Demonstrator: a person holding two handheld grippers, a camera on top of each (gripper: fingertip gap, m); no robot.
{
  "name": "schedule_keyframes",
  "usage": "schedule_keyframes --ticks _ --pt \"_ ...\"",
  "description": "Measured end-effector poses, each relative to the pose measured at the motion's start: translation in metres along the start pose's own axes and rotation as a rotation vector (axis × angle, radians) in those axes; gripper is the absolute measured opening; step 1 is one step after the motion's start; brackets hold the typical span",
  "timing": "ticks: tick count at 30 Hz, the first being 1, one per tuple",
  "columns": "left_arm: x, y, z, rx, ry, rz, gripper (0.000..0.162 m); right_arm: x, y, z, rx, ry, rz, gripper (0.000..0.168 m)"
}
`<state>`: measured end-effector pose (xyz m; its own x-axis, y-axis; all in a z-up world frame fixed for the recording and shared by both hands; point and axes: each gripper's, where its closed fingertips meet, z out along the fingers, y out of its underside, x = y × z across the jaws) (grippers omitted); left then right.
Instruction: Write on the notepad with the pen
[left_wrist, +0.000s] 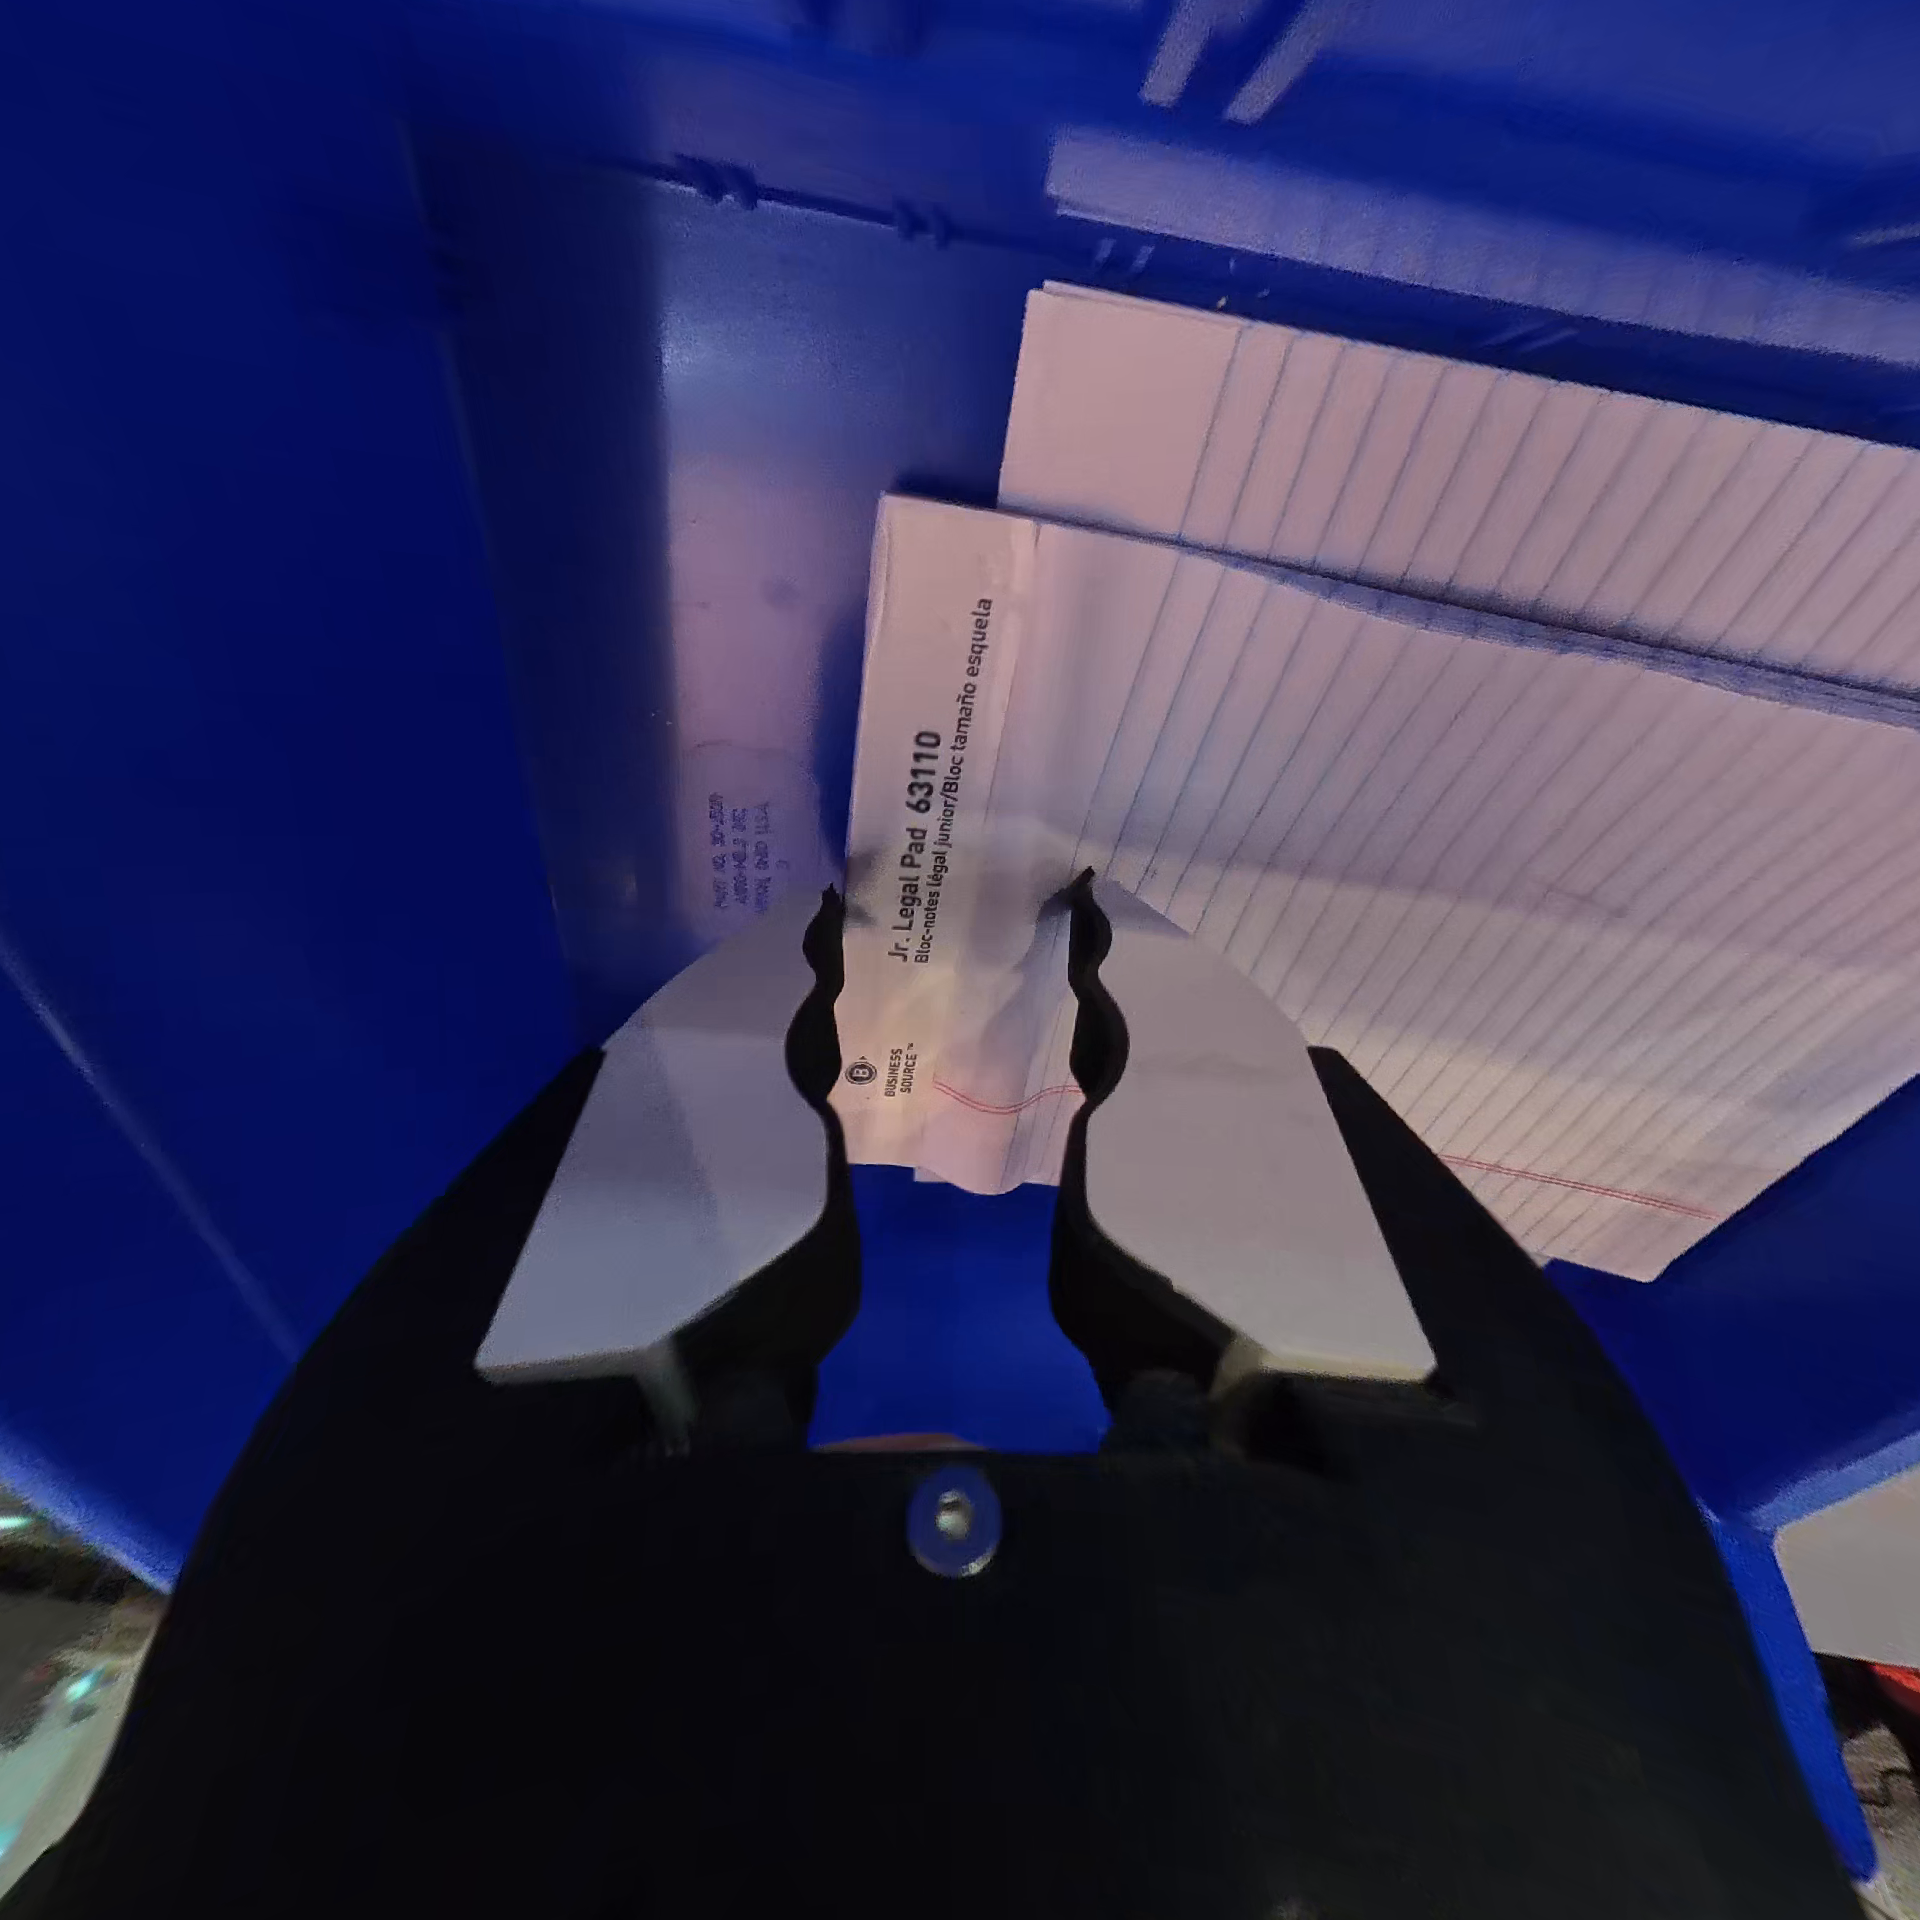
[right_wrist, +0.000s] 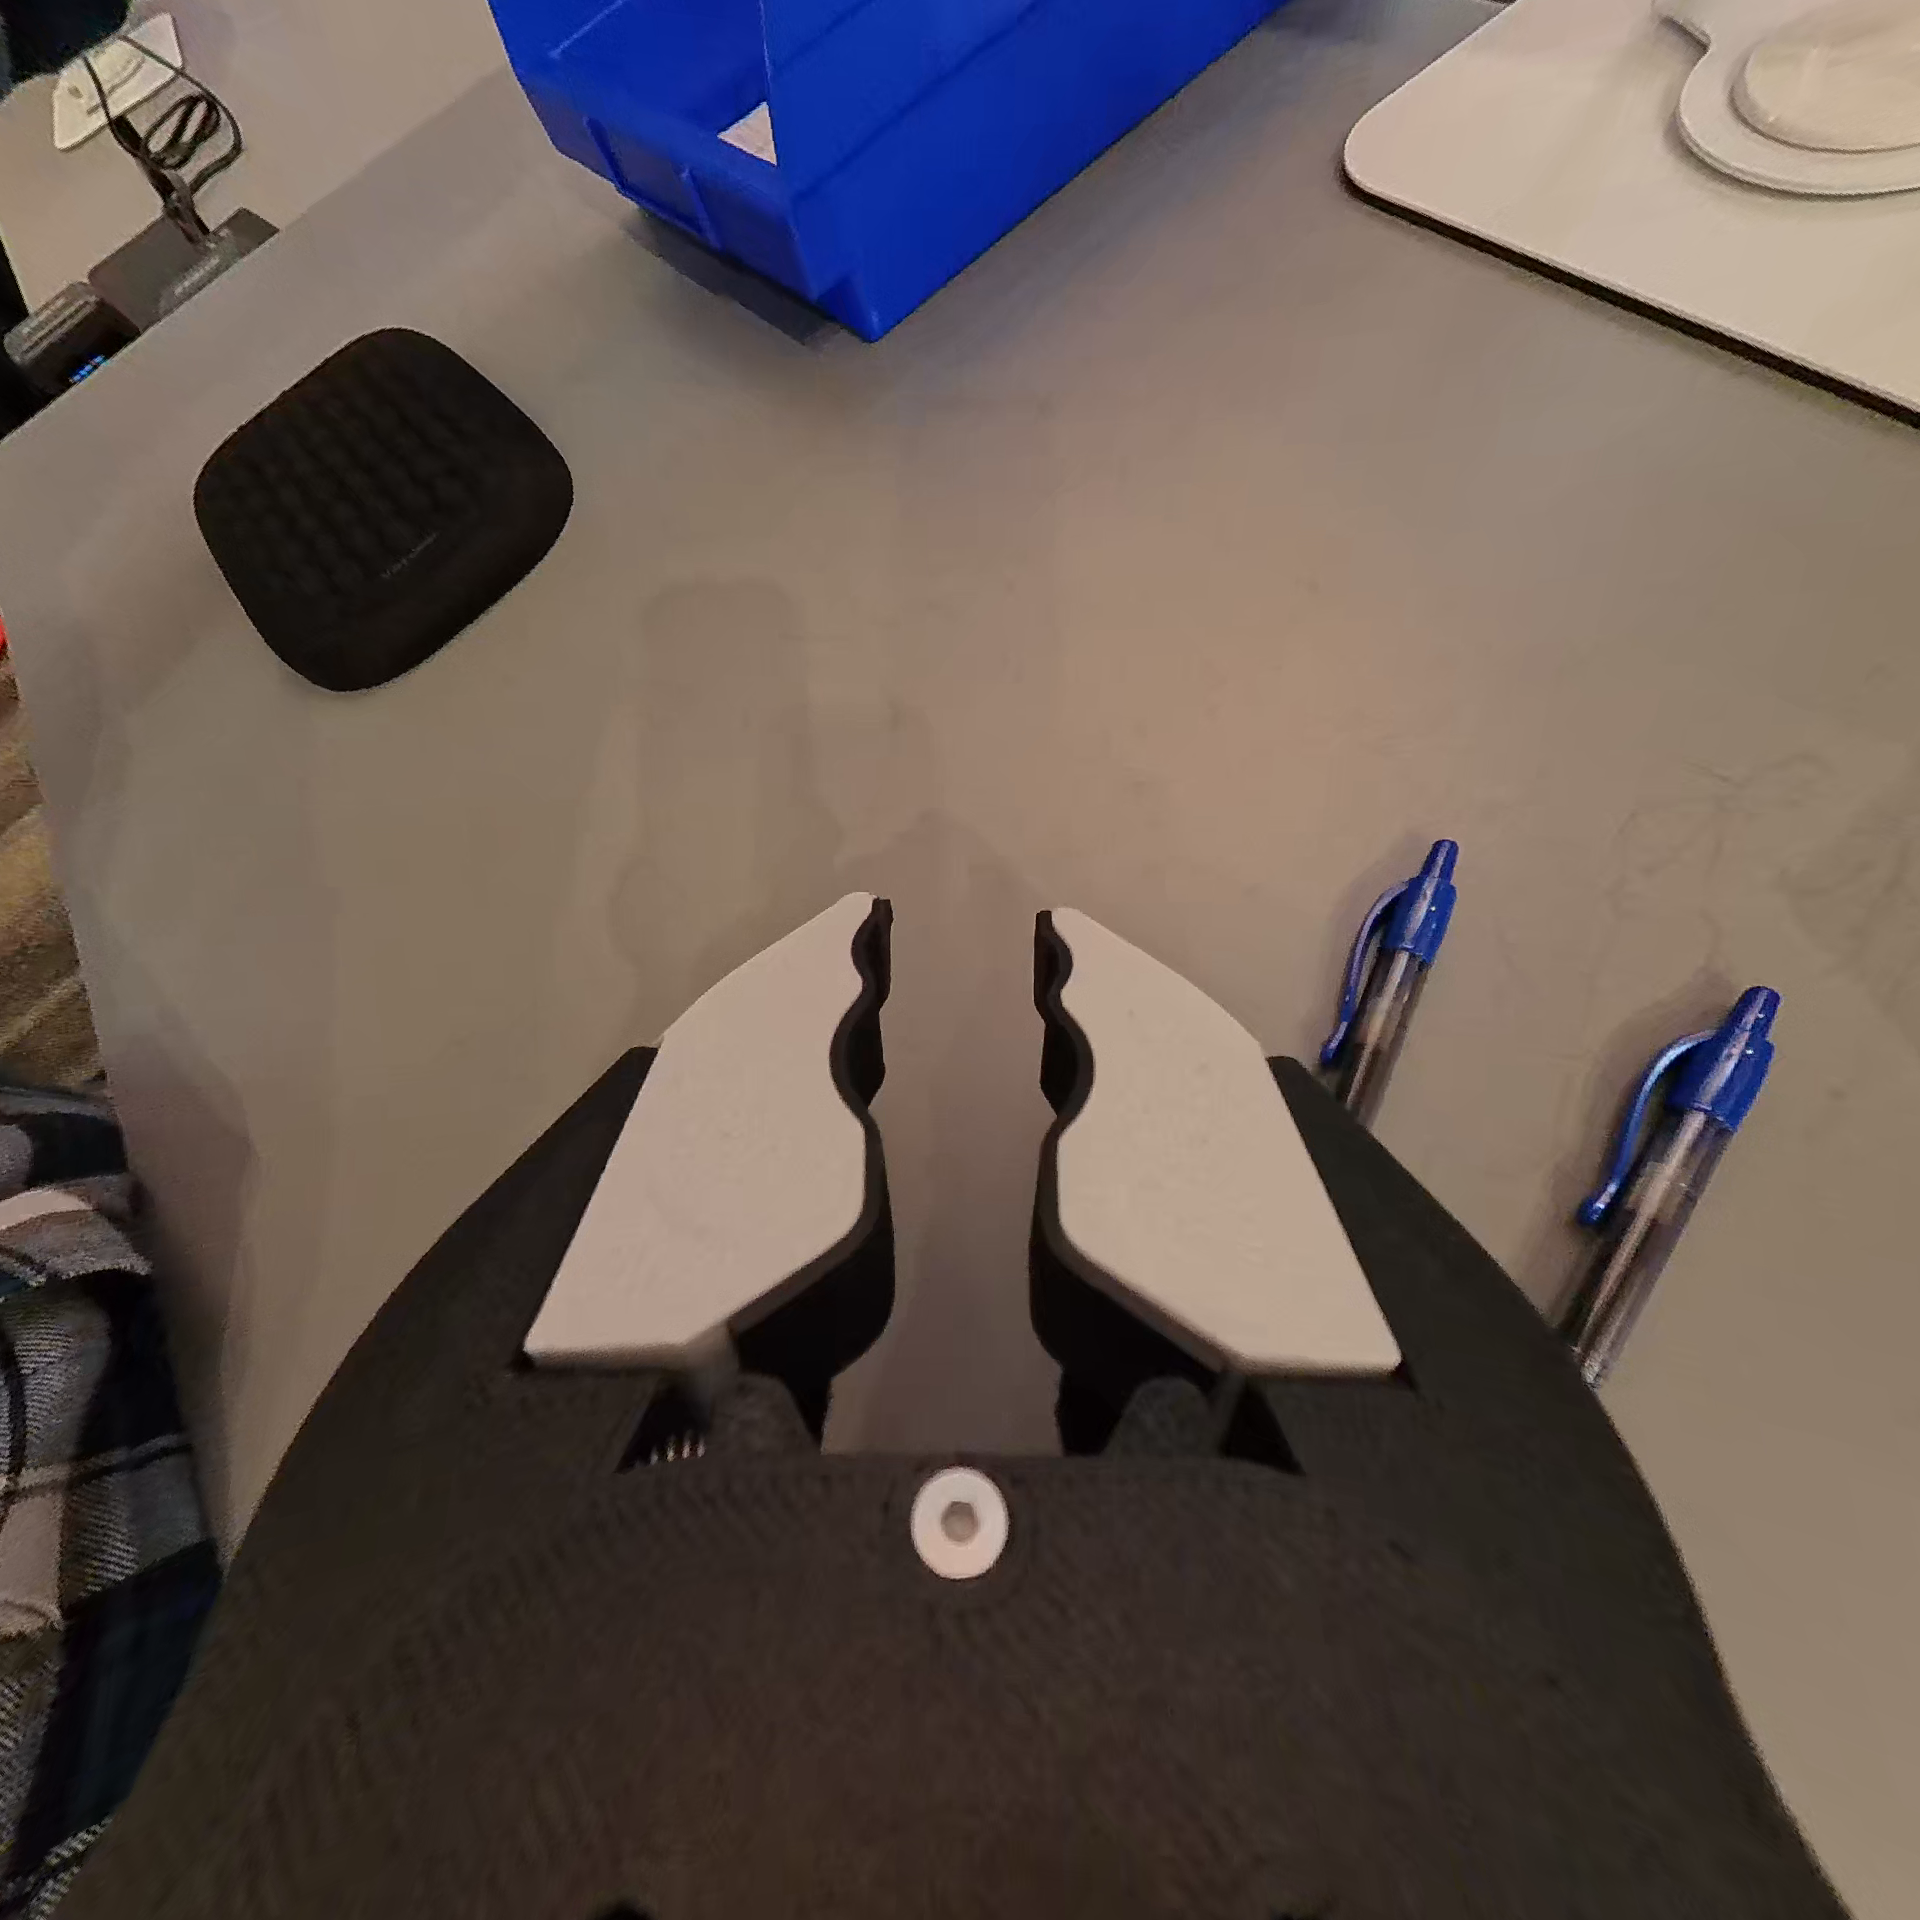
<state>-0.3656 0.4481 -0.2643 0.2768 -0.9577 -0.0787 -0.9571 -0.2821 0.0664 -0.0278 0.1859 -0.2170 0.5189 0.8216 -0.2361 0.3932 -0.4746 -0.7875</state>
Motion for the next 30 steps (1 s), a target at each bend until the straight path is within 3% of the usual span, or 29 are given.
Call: schedule_keyframes --ticks 20,24,30 --pt "0.007 0.004 -0.029 0.033 -0.278 0.072 0.028 -0.003 -0.005 0.007 -0.009 0.013 -0.03 0.028" --pt "0.015 0.004 -0.051 0.072 -0.368 0.078 0.026 -0.015 -0.035 0.014 0.053 -0.031 -0.052 0.04" --pt "0.041 0.008 -0.099 0.131 -0.575 0.103 0.024 -0.038 -0.121 0.042 0.182 -0.111 -0.173 0.06"
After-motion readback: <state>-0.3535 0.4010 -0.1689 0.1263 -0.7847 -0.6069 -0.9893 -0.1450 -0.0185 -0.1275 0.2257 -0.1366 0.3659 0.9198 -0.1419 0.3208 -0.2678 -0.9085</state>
